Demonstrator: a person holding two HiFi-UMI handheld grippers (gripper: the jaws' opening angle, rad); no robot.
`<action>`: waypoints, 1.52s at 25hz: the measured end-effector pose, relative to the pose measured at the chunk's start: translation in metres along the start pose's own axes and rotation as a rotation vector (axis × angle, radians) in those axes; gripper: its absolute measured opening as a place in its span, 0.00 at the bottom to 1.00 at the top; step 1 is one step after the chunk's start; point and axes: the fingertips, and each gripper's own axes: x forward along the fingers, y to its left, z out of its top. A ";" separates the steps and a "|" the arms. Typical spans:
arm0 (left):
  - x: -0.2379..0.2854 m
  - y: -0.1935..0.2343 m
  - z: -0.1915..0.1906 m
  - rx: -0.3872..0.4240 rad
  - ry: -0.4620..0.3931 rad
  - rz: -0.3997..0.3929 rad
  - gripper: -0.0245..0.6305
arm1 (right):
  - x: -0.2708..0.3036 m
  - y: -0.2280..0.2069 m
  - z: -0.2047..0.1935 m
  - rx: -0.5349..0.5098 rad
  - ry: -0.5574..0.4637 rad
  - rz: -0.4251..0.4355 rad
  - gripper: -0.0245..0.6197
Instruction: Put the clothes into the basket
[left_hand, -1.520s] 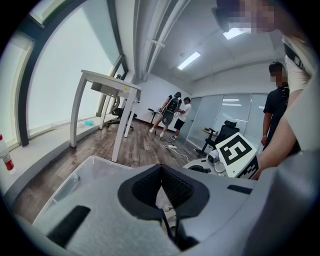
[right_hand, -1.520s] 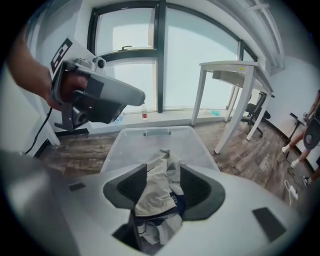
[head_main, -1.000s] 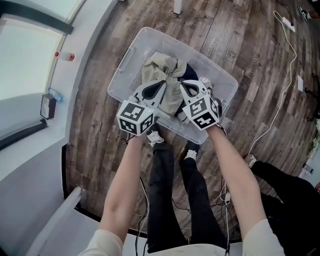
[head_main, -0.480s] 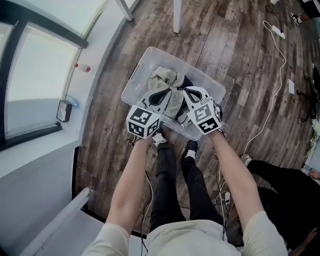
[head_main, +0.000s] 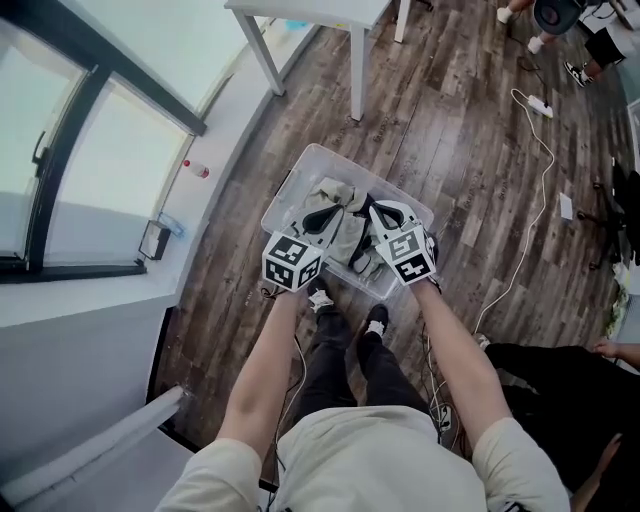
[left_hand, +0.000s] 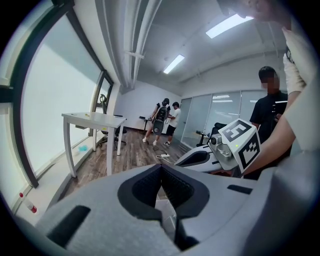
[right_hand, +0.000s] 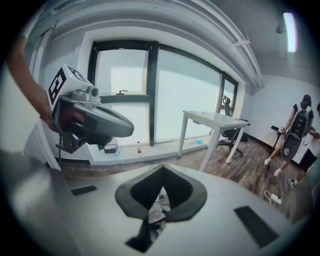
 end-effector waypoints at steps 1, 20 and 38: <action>-0.004 -0.005 0.005 0.007 0.003 0.000 0.06 | -0.006 0.002 0.004 0.002 -0.004 0.002 0.06; -0.040 -0.073 0.032 0.065 -0.029 0.019 0.06 | -0.073 0.044 0.020 0.020 -0.053 0.035 0.06; -0.038 -0.084 0.032 0.083 -0.029 0.023 0.06 | -0.081 0.045 0.011 0.023 -0.043 0.032 0.06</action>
